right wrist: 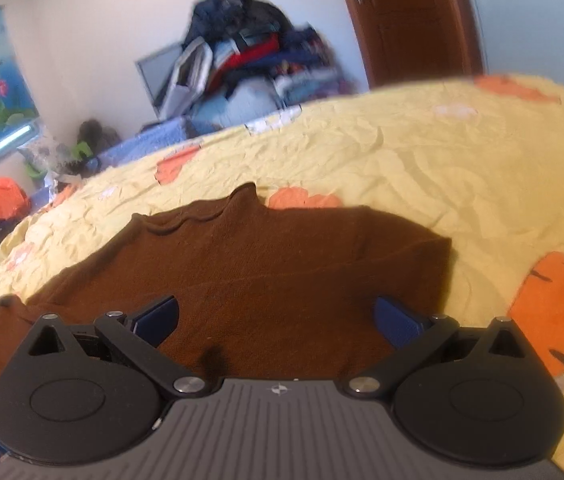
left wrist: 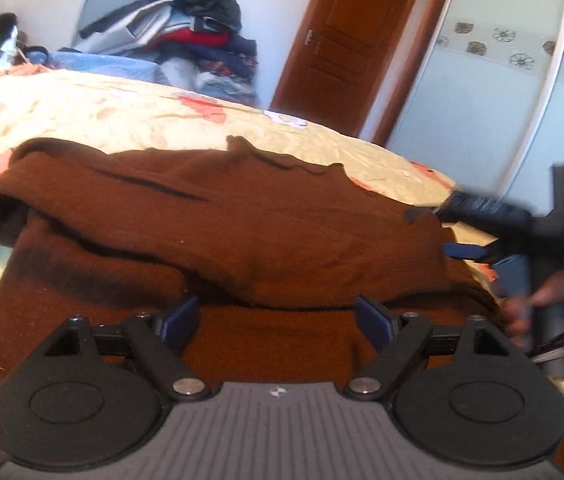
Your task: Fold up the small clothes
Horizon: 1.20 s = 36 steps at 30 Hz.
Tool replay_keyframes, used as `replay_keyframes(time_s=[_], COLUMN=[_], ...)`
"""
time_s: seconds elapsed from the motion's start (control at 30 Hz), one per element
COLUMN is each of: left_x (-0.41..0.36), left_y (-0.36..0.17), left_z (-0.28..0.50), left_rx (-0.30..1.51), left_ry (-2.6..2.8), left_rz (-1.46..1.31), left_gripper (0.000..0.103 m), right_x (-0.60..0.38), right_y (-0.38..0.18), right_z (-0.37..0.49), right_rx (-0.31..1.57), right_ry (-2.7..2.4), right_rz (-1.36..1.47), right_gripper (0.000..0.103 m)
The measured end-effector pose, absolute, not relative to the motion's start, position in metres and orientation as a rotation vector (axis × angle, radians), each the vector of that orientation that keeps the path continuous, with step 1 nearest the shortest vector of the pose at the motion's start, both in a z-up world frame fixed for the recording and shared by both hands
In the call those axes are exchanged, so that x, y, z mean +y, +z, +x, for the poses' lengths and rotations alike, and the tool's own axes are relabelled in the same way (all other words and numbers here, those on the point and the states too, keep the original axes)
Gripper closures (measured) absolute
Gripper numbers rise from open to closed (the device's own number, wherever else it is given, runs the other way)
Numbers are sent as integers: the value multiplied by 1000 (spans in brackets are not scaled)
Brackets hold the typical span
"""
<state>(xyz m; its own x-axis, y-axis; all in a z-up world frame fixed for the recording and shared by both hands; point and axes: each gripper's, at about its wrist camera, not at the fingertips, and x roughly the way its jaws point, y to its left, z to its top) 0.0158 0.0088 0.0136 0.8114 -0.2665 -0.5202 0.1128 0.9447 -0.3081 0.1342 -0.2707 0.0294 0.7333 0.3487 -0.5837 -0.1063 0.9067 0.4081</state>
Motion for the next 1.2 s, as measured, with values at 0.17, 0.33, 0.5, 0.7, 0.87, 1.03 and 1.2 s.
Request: replay_keyframes(time_s=[0.17, 0.33, 0.5, 0.7, 0.87, 1.03, 1.2], left_x=[14, 21, 23, 23, 22, 23, 63], left_y=[13, 11, 10, 11, 11, 20, 70], left_z=[15, 13, 12, 8, 6, 2, 10], left_rx=[588, 583, 580, 567, 557, 546, 424], left_ry=[-230, -238, -242, -246, -250, -241, -153], left_rz=[-297, -337, -349, -347, -339, -323, -399], left_gripper=[17, 17, 17, 17, 17, 17, 17], right_x=[-258, -240, -225, -249, -318, -338, -337], right_y=[40, 34, 32, 80, 81, 53, 53], right_z=[130, 133, 134, 129, 160, 169, 172], right_rx=[905, 976, 979, 840, 860, 925, 928], right_ry=[440, 416, 406, 475, 247, 215, 238], right_rz=[490, 393, 293, 305, 272, 312, 316], right_gripper=[7, 22, 89, 92, 92, 91, 91])
